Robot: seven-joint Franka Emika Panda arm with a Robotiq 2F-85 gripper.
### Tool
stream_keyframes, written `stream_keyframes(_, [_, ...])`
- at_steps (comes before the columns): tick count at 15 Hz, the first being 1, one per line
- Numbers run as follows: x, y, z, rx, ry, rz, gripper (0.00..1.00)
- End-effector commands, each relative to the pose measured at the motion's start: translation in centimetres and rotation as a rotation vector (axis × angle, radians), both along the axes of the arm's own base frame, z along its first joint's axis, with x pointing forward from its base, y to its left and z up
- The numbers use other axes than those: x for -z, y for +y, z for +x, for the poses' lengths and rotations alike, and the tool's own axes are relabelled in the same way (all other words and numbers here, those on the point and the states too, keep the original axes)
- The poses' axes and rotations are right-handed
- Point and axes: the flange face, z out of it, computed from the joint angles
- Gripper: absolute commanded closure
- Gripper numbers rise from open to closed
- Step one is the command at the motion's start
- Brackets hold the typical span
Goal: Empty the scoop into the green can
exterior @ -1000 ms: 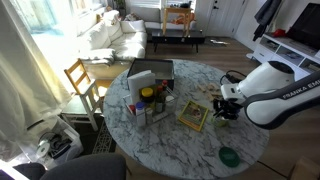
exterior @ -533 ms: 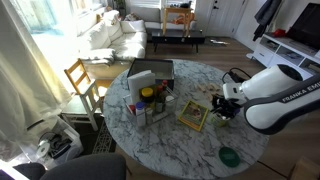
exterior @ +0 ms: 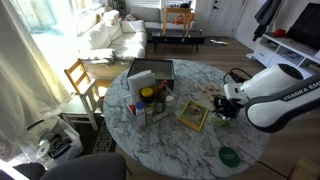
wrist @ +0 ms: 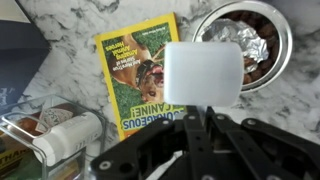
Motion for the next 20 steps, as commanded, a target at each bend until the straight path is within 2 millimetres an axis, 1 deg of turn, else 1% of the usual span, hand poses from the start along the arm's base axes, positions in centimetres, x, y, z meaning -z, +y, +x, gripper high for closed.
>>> stream_keyframes(1, [-1.1,0.1,-1.3,-0.120,0.123,-0.039,0.98])
stream_keyframes(3, [-1.8,0.4,-1.4,-0.185,0.208,-0.084,0.98])
stream_keyframes(5, [-2.7,1.8,-1.2,-0.259,0.288,-0.134,0.98])
stream_keyframes(9, [-4.0,6.2,-0.4,-0.415,0.423,-0.231,0.98])
stream_keyframes(11, [-3.8,8.4,-0.1,-0.480,0.496,-0.274,0.98])
stream_keyframes(12, [-3.4,9.2,-0.1,-0.499,0.541,-0.305,0.98])
stream_keyframes(14, [-2.6,10.5,0.0,-0.521,0.614,-0.372,0.98])
stream_keyframes(15, [-2.0,11.2,0.1,-0.534,0.630,-0.375,0.98])
stream_keyframes(16, [-3.3,10.4,-0.5,-0.518,0.579,-0.334,0.93])
stream_keyframes(18, [-2.6,11.2,-0.4,-0.532,0.603,-0.348,0.93])
stream_keyframes(20, [-2.2,11.3,-0.1,-0.537,0.610,-0.350,0.93])
